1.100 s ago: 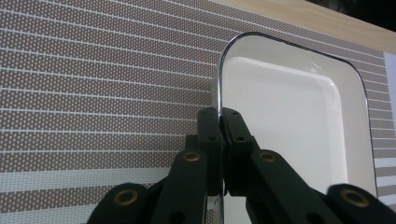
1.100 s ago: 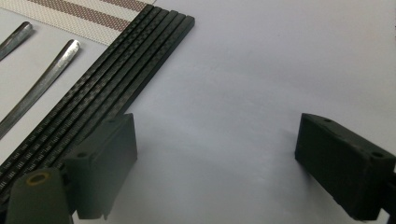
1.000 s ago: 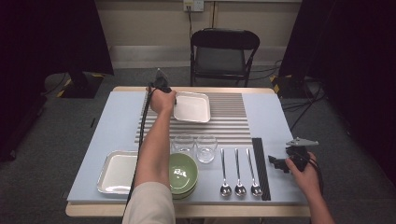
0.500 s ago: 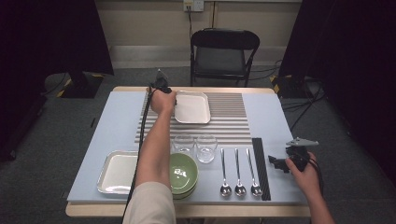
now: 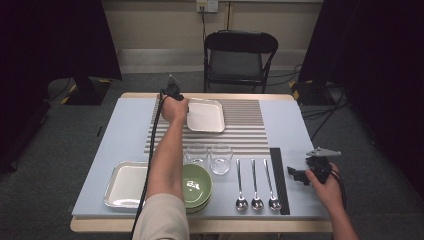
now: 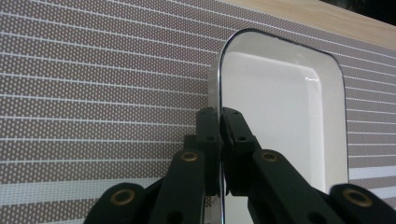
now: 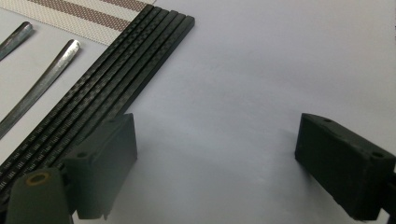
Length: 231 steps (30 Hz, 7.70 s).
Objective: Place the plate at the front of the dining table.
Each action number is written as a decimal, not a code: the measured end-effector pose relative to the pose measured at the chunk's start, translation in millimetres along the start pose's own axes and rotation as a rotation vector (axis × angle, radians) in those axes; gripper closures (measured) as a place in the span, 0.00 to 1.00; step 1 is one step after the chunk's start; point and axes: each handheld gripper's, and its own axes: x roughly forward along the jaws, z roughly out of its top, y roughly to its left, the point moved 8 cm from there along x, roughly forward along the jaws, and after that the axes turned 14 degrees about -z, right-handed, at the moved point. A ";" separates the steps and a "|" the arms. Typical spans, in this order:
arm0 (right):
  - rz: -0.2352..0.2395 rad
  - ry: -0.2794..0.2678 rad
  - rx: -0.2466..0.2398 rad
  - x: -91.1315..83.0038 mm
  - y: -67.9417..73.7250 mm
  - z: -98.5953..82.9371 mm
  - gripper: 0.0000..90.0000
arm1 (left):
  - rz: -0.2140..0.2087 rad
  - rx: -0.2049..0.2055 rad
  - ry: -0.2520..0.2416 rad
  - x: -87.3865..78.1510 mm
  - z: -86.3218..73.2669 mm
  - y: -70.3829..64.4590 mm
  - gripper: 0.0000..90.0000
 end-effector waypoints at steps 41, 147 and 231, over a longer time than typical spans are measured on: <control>0.000 0.001 0.001 0.0 0.0 0.0 0.13 | 0.063 0.139 0.018 10.9 -14.4 5.8 0.88; 0.002 0.003 0.004 0.0 0.1 0.0 0.13 | 0.115 0.032 -0.061 21.6 -13.0 9.7 0.99; 0.004 0.004 0.004 0.1 0.1 0.0 0.13 | 0.113 0.051 0.028 25.3 -23.4 9.1 0.97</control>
